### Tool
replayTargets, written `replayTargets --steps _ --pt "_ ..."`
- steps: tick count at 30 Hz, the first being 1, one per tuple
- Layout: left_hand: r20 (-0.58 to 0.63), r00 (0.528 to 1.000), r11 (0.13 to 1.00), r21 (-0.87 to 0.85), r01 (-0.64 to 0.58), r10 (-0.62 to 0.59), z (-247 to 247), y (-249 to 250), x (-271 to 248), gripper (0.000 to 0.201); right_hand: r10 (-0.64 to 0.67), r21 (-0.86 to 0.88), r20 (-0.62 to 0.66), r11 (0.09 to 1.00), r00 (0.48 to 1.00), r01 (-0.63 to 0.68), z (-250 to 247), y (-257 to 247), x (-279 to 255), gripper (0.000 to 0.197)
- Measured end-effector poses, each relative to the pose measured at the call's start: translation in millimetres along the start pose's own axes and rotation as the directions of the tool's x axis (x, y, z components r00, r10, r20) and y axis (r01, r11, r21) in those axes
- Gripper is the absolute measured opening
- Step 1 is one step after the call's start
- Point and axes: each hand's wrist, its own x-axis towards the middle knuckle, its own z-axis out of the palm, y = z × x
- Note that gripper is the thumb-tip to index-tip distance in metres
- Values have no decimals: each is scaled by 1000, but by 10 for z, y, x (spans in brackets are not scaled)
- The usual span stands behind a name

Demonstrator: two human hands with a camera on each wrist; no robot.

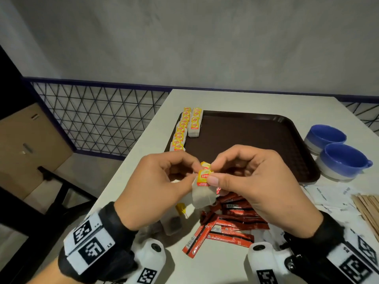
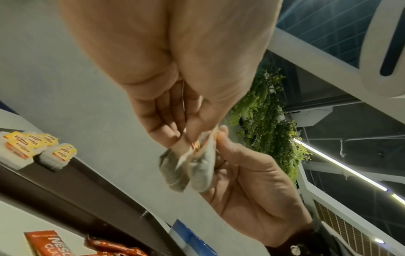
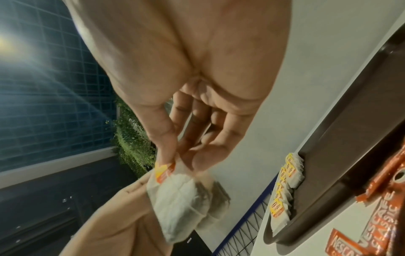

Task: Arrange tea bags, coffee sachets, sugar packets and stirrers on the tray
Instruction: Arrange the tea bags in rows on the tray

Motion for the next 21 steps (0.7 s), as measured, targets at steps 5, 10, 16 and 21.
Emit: replayTargets --steps 5,10,16,21 --pt "-29 999 999 -42 12 -13 30 3 -18 30 6 -93 -130 995 991 -18 -37 53 9 15" --pt "-46 997 988 -146 55 -62 101 29 -37 14 7 -82 -149 996 989 -20 -32 74 -12 15" --pt "-98 993 979 -200 43 -63 151 -27 -30 25 -13 -125 -169 992 985 -9 -20 98 -22 18" --pt "-84 993 964 -259 59 -84 156 18 -26 32 -4 -125 -165 992 986 -17 -18 112 -32 18"
